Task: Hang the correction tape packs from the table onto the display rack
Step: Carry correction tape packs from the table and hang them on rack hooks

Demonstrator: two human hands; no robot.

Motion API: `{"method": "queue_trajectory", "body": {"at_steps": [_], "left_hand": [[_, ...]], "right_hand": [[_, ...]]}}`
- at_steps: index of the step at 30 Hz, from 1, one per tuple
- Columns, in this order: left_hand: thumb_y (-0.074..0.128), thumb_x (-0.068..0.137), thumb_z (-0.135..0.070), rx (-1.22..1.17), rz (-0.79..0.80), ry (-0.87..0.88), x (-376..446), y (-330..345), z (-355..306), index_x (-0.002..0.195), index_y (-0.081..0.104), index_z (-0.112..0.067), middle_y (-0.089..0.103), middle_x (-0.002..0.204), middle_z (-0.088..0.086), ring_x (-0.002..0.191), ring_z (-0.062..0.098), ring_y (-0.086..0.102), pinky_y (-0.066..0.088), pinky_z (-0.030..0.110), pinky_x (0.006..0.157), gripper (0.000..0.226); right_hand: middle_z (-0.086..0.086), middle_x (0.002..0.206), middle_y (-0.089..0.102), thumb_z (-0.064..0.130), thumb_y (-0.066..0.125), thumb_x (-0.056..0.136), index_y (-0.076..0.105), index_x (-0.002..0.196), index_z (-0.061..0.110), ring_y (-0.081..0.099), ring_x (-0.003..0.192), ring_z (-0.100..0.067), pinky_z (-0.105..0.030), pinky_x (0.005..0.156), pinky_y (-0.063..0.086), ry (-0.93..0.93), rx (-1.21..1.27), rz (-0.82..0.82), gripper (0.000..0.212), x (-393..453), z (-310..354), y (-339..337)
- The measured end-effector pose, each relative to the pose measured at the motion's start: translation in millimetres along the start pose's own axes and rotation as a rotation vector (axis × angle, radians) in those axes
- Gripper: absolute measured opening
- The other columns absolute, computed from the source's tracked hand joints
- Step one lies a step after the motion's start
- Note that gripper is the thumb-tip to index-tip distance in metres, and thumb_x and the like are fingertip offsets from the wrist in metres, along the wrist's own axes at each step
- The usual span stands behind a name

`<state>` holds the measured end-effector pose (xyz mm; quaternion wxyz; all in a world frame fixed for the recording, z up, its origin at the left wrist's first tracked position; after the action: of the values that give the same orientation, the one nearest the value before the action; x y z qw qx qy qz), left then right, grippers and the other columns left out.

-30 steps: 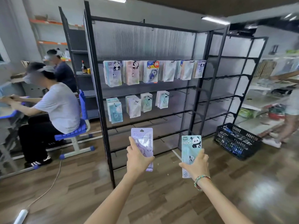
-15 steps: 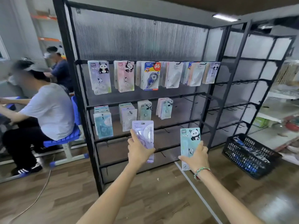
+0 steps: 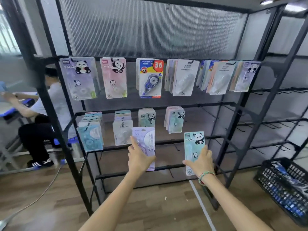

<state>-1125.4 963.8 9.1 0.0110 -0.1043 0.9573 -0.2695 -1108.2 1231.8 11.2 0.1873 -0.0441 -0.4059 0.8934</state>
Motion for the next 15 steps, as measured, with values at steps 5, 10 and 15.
{"method": "queue_trajectory", "body": {"at_steps": [5,10,15], "left_hand": [[0.083,0.072,-0.028,0.03,-0.073,-0.116,24.4,38.1,-6.5,0.152,-0.016,-0.019,0.024,0.144,0.017,0.13,0.036,0.034,0.036,0.046,0.104,0.127],[0.083,0.073,-0.026,0.061,-0.117,-0.17,39.8,56.9,-7.8,0.152,-0.014,-0.018,0.024,0.144,0.017,0.13,0.036,0.035,0.036,0.046,0.103,0.125],[0.085,0.07,-0.026,0.104,-0.163,-0.171,53.8,65.2,-14.4,0.151,-0.016,-0.018,0.028,0.14,0.019,0.126,0.038,0.037,0.037,0.047,0.103,0.13]], "right_hand": [[-0.016,0.139,0.029,0.037,0.084,0.067,0.005,0.149,0.005,0.037,0.127,-0.034,-0.041,0.098,0.038,-0.058,-0.038,0.091,0.119,72.0,-13.3,-4.1],[-0.018,0.138,0.029,0.039,0.084,0.066,0.004,0.149,0.003,0.036,0.127,-0.035,-0.04,0.101,0.035,-0.125,-0.071,0.164,0.12,121.9,-13.9,0.5],[-0.016,0.139,0.028,0.036,0.085,0.065,0.003,0.149,0.005,0.036,0.127,-0.032,-0.039,0.1,0.037,-0.148,-0.038,0.21,0.122,146.3,-10.7,16.5]]}}
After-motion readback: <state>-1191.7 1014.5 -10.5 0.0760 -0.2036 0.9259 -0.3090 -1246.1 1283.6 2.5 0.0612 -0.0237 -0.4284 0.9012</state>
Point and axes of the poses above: each hand's wrist, its own x-axis towards the middle knuckle, its own y-axis out of the palm, z = x × y, the point moved 8 cm from there along x, towards the middle knuckle
